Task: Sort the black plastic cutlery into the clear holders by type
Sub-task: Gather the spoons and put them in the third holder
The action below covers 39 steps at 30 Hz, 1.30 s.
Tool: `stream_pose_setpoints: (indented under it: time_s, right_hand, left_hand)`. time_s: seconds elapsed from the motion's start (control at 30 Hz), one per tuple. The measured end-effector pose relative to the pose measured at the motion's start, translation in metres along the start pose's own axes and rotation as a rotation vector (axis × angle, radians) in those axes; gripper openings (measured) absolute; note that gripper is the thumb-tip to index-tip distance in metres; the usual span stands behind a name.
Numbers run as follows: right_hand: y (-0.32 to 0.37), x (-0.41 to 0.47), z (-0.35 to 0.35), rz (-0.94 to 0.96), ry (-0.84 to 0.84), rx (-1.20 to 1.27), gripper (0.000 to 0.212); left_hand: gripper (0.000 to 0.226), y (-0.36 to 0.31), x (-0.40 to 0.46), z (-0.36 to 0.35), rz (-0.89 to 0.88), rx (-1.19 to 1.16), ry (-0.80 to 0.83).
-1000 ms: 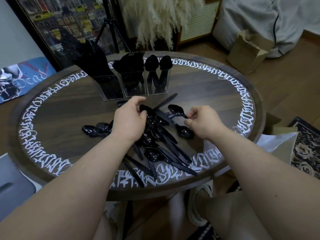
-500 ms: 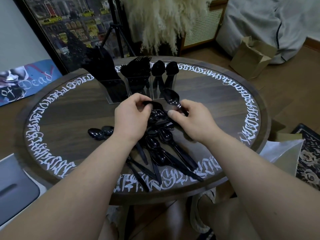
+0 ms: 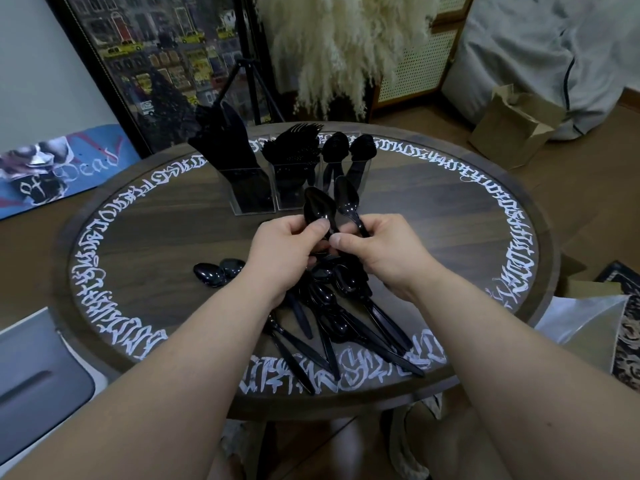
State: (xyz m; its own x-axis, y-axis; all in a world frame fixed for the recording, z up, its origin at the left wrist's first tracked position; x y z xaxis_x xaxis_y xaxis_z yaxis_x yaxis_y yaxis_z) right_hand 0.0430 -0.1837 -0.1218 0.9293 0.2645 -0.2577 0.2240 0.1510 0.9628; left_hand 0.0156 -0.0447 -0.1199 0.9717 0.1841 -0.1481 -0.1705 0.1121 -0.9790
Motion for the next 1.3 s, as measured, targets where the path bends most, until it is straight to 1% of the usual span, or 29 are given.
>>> stream_pose_setpoints:
  time_s: [0.13, 0.27, 0.37, 0.47, 0.53, 0.6, 0.67, 0.77, 0.87, 0.93, 0.97, 1.0, 1.07, 1.13, 1.2, 1.23, 1.3]
  right_hand:
    - [0.001, 0.002, -0.005, -0.01, -0.018, 0.054, 0.015]
    - [-0.001, 0.003, -0.01, -0.04, 0.032, -0.021, 0.022]
    - [-0.005, 0.006, -0.012, -0.038, -0.005, -0.109, 0.019]
    - [0.0, 0.005, -0.012, 0.049, -0.092, -0.233, 0.023]
    - [0.009, 0.002, -0.01, 0.157, -0.172, -0.211, 0.022]
    - [0.016, -0.002, -0.006, 0.229, -0.207, -0.105, 0.021]
    - [0.018, -0.003, -0.005, 0.277, -0.219, -0.108, 0.02]
    - [0.018, -0.001, -0.006, 0.309, -0.236, -0.079, 0.005]
    - [0.019, 0.001, -0.003, 0.335, -0.242, -0.021, 0.005]
    - [0.021, 0.0, 0.0, 0.324, -0.232, 0.036, 0.005]
    - [0.022, 0.0, 0.002, 0.318, -0.251, 0.052, 0.006]
    - [0.023, -0.001, 0.004, 0.322, -0.286, 0.051, 0.009]
    - [0.022, 0.001, 0.011, 0.32, -0.364, 0.07, 0.017]
    - [0.021, 0.002, 0.016, 0.289, -0.417, 0.12, 0.02]
    - [0.021, 0.002, 0.017, 0.27, -0.437, 0.125, 0.019]
    - [0.021, 0.001, 0.016, 0.263, -0.435, 0.118, 0.016]
    - [0.021, 0.001, 0.014, 0.235, -0.42, 0.093, 0.01]
  left_hand:
    - [0.013, 0.002, 0.002, 0.002, 0.019, -0.068, 0.027]
    - [0.014, -0.001, -0.001, 0.0, 0.022, -0.115, 0.024]
    - [0.017, -0.004, 0.0, 0.001, -0.031, -0.1, -0.039]
    - [0.02, -0.005, 0.004, 0.004, -0.097, -0.053, -0.109]
    - [0.017, -0.004, 0.006, 0.006, -0.13, 0.007, -0.13]
    - [0.014, -0.006, 0.005, 0.006, -0.155, 0.056, -0.102]
    - [0.015, -0.008, 0.001, 0.004, -0.199, 0.104, -0.045]
    - [0.027, -0.01, -0.002, -0.004, -0.262, 0.135, 0.037]
    - [0.038, -0.012, -0.004, -0.01, -0.292, 0.079, 0.079]
    - [0.042, -0.014, -0.004, -0.009, -0.274, 0.081, 0.086]
    - [0.038, -0.014, -0.005, -0.008, -0.256, 0.104, 0.094]
    - [0.03, -0.014, -0.004, -0.007, -0.239, 0.145, 0.109]
    - [0.014, -0.014, -0.005, -0.003, -0.239, 0.296, 0.152]
    - [0.02, -0.014, -0.007, -0.003, -0.236, 0.397, 0.22]
    - [0.024, -0.013, -0.008, -0.005, -0.214, 0.401, 0.285]
    - [0.025, -0.012, -0.008, -0.006, -0.214, 0.408, 0.292]
    - [0.027, -0.011, -0.004, -0.005, -0.22, 0.44, 0.231]
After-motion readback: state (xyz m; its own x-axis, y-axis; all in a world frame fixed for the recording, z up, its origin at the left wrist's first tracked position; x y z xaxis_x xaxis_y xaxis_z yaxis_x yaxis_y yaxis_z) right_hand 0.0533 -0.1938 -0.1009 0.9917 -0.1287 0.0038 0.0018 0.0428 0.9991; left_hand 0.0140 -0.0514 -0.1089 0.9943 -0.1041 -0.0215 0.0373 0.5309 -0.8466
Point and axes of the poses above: each hand's wrist, its own x-axis towards the middle knuckle, its own z-axis out of the back of the hand, y = z × x, the point moved 2 cm from there along x, towards the middle knuckle, and after that the axes turned 4 degrees about -z, right-handed, at the moved point
